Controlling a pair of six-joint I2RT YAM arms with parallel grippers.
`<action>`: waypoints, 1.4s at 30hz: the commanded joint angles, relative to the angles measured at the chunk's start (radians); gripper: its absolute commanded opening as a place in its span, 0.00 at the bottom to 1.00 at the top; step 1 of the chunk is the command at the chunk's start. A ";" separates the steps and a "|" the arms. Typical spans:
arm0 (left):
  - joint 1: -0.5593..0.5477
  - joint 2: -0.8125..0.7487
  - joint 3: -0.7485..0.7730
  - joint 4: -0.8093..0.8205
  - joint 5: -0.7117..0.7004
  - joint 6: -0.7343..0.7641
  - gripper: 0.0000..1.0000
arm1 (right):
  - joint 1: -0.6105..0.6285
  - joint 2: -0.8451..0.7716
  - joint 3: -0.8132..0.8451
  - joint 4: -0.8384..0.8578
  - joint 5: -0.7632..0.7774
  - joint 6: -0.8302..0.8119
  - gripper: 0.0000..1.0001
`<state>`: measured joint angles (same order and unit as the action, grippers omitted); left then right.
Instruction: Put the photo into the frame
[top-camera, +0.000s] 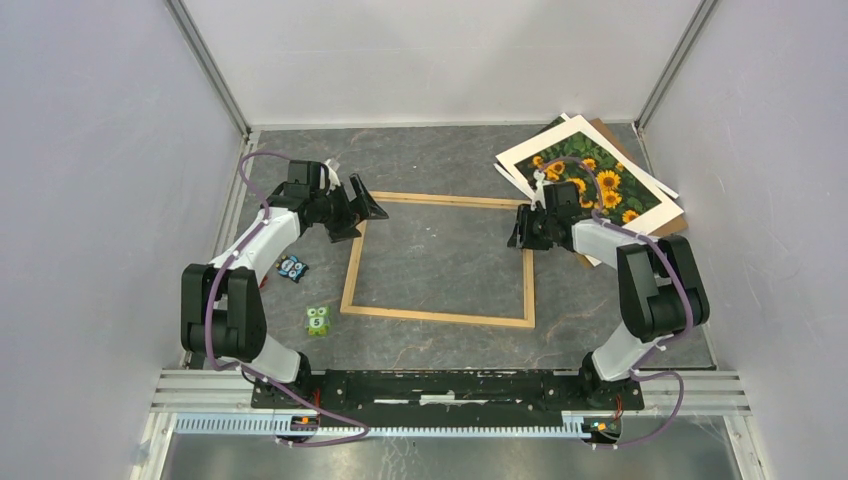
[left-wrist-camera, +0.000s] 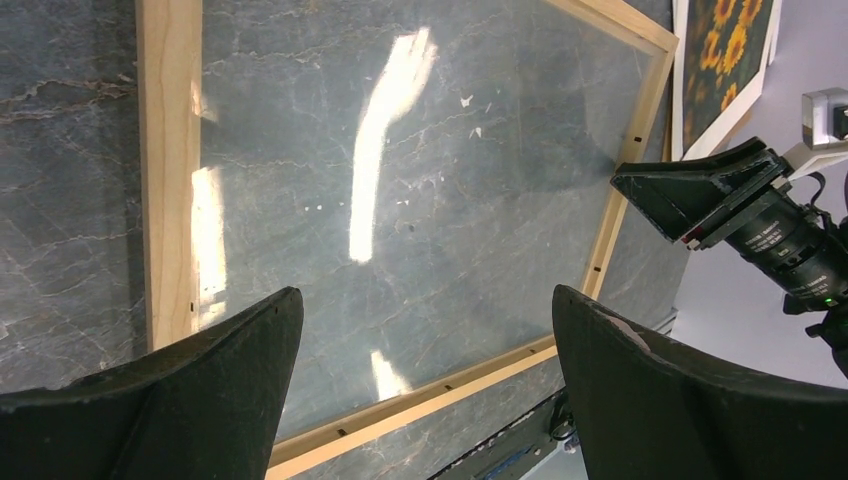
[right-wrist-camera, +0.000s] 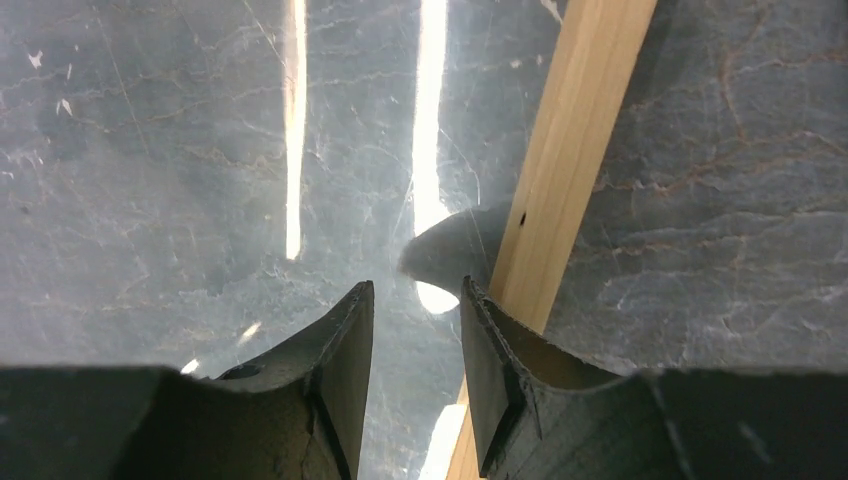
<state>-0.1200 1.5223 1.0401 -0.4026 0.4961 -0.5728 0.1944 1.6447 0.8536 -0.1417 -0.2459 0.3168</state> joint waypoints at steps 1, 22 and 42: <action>0.000 -0.004 0.004 -0.009 -0.034 0.022 1.00 | 0.002 0.036 0.052 0.057 0.026 0.011 0.44; -0.003 -0.020 0.000 0.014 0.027 -0.003 1.00 | -0.001 0.145 0.342 -0.030 0.101 -0.049 0.51; -0.039 -0.033 0.009 -0.019 -0.046 0.033 1.00 | -0.002 0.250 0.281 0.075 0.090 -0.021 0.53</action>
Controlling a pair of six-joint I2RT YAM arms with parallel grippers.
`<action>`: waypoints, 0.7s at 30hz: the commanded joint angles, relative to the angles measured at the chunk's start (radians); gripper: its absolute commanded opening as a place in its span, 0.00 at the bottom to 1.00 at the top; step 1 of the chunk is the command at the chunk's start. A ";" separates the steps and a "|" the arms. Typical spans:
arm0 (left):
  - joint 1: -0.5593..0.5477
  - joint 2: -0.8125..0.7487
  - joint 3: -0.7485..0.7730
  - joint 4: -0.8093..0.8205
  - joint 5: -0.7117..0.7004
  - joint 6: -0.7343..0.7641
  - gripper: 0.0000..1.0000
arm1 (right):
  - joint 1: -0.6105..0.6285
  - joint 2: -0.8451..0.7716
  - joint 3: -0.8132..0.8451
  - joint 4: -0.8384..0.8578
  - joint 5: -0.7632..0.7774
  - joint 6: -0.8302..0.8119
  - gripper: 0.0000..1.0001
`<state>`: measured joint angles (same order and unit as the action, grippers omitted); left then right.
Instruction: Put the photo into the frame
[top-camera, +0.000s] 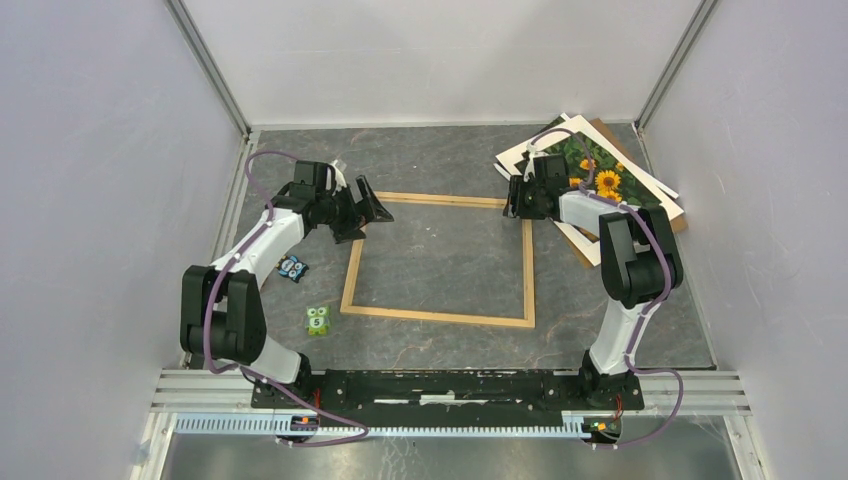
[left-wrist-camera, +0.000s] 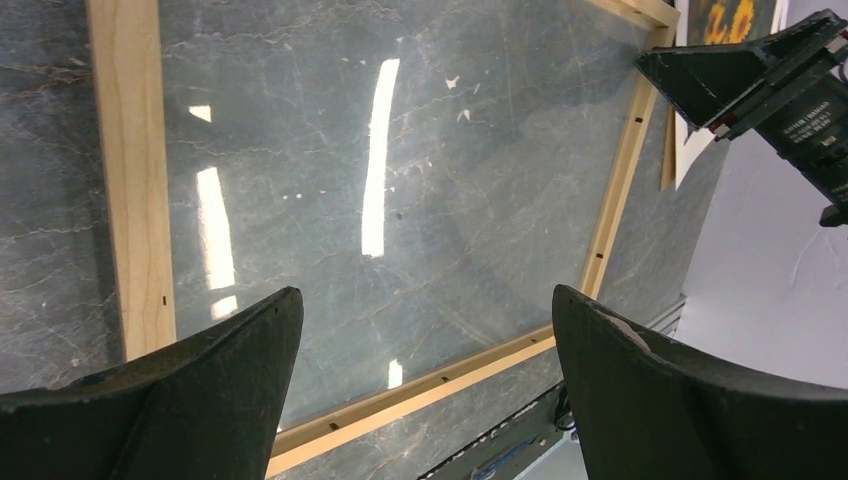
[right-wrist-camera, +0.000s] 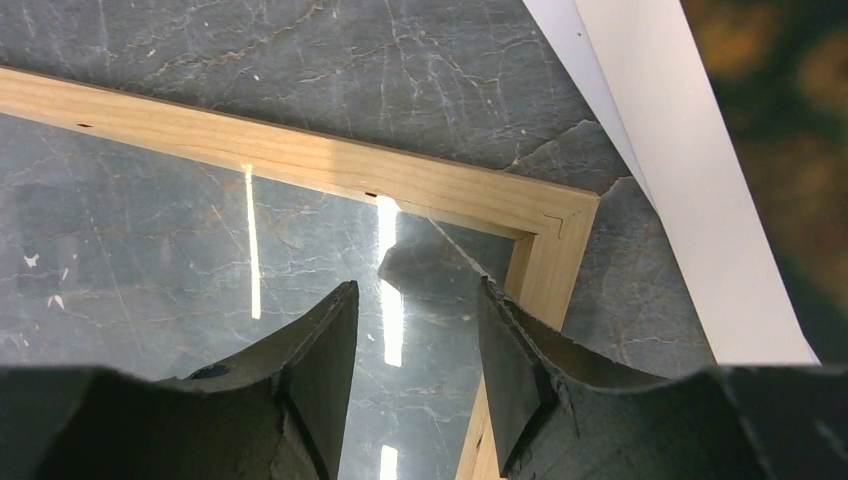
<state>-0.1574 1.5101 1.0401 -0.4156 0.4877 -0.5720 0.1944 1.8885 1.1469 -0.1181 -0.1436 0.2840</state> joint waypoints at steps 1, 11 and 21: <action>-0.002 -0.019 0.011 -0.005 -0.040 0.034 1.00 | -0.002 0.011 -0.006 0.040 -0.012 0.010 0.54; -0.002 -0.063 0.050 -0.088 -0.220 0.117 1.00 | 0.000 -0.082 0.073 -0.017 -0.017 -0.016 0.59; 0.016 -0.014 0.061 -0.112 -0.286 0.107 1.00 | 0.037 -0.298 -0.124 -0.104 -0.063 -0.060 0.70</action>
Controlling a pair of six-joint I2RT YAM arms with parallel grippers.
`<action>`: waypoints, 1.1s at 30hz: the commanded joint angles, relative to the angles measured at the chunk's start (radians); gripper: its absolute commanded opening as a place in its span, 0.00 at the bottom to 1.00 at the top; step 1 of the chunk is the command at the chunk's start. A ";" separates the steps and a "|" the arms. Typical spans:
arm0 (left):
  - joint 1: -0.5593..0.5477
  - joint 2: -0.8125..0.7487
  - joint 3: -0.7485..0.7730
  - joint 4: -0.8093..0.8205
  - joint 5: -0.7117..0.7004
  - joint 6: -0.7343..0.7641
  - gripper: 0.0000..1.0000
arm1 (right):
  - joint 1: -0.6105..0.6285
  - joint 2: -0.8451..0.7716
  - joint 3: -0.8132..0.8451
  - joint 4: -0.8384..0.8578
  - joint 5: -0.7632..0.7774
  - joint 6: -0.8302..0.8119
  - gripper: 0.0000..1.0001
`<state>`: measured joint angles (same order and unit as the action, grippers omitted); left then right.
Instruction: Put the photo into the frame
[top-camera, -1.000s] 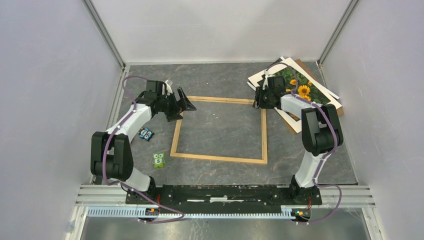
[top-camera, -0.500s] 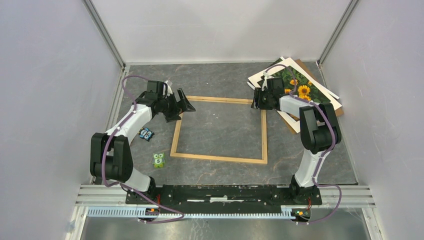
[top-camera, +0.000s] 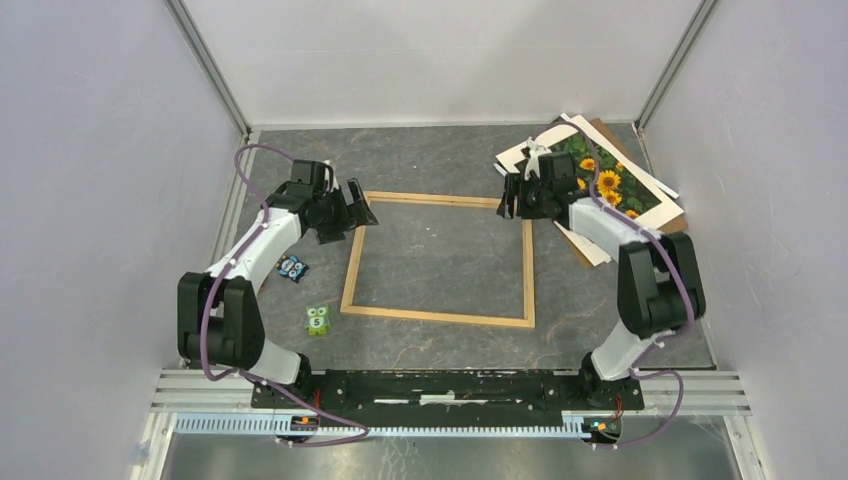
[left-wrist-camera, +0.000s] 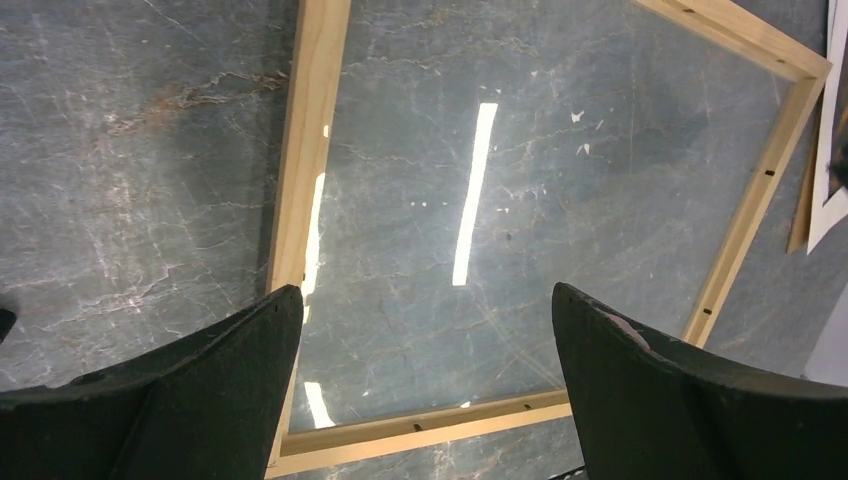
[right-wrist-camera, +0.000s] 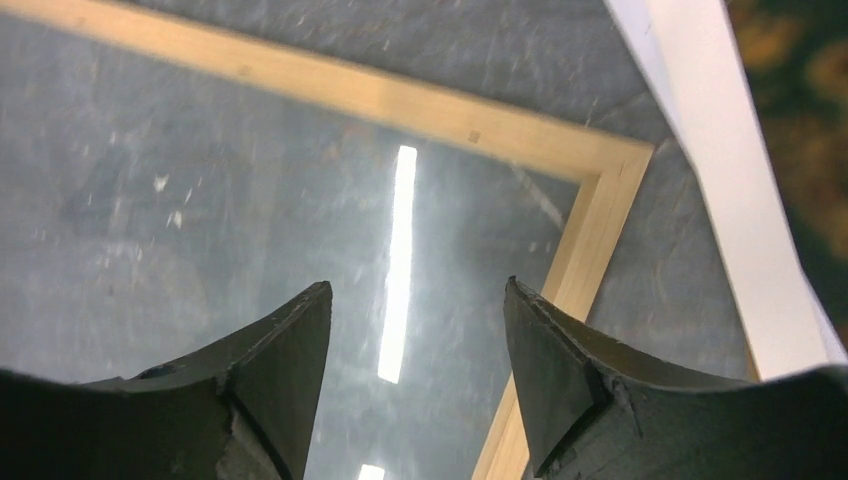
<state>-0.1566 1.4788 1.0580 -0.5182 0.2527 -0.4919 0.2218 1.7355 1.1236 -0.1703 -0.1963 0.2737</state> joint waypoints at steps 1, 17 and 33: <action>0.025 0.034 0.042 -0.008 -0.047 0.017 1.00 | 0.009 -0.181 -0.138 -0.063 0.000 -0.066 0.71; 0.059 0.298 0.053 0.050 0.061 -0.066 1.00 | -0.010 -0.309 -0.401 -0.109 0.085 -0.020 0.73; 0.058 0.588 0.353 0.087 0.238 -0.259 1.00 | 0.148 -0.474 -0.654 0.098 -0.178 0.207 0.72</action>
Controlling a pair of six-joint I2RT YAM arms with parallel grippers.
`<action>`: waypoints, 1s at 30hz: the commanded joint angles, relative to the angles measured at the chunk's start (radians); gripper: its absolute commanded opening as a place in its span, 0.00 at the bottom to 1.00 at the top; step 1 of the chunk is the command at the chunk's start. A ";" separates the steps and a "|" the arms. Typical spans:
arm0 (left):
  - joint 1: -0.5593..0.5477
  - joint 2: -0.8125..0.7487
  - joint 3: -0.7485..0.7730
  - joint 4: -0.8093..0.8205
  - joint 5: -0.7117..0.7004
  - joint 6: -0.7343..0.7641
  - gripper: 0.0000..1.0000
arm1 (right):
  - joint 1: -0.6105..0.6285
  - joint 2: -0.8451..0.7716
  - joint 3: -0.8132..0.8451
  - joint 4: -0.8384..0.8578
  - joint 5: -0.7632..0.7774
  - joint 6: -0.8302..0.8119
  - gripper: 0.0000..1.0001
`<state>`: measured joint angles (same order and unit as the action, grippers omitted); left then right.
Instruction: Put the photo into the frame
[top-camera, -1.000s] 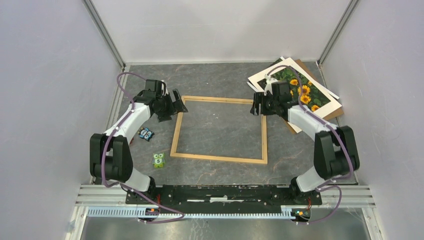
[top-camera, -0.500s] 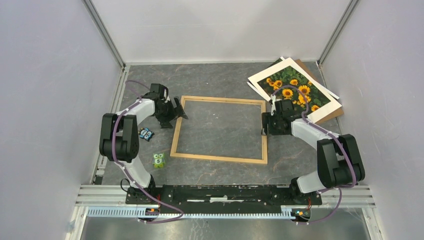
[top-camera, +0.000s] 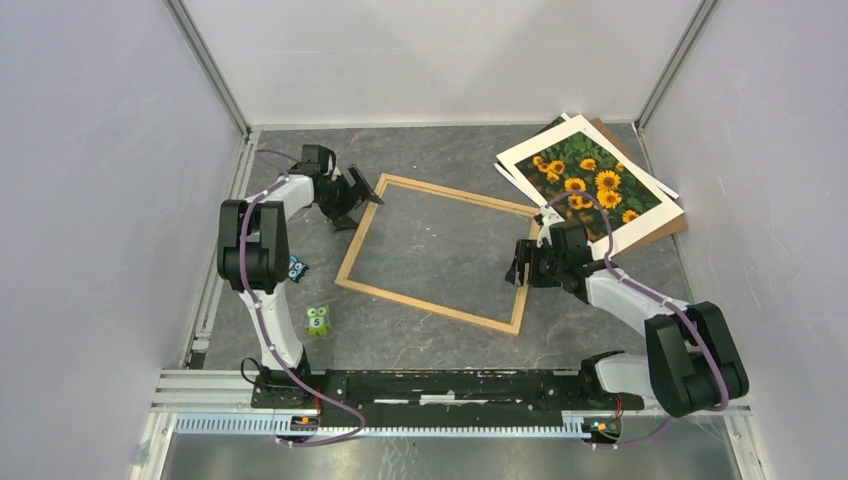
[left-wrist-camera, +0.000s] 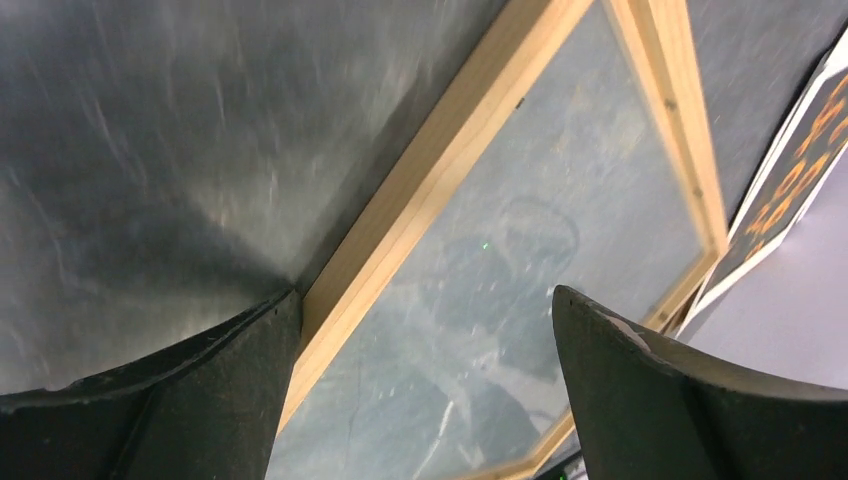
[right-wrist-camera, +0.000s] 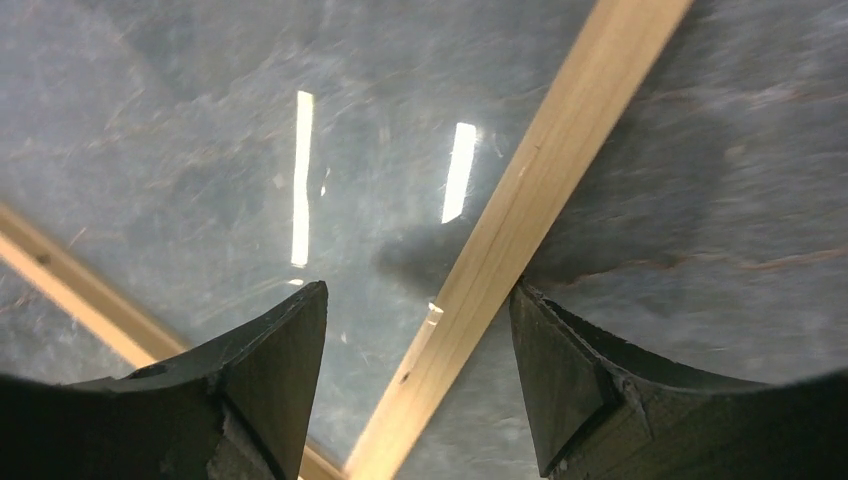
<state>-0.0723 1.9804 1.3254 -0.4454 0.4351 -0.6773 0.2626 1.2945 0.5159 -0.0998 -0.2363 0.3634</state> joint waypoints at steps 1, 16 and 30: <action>-0.026 0.102 0.126 -0.001 0.042 -0.066 1.00 | 0.131 -0.053 -0.057 0.041 -0.139 0.137 0.72; -0.032 0.129 0.582 -0.498 -0.499 0.121 1.00 | 0.156 -0.299 0.056 -0.172 0.252 -0.060 0.79; -0.289 -0.177 0.371 -0.371 -0.239 0.203 1.00 | 0.169 -0.098 0.337 -0.253 0.824 -0.717 0.78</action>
<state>-0.2981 1.8816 1.7435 -0.8642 0.1184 -0.5426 0.4202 1.0866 0.7959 -0.3347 0.3752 -0.0505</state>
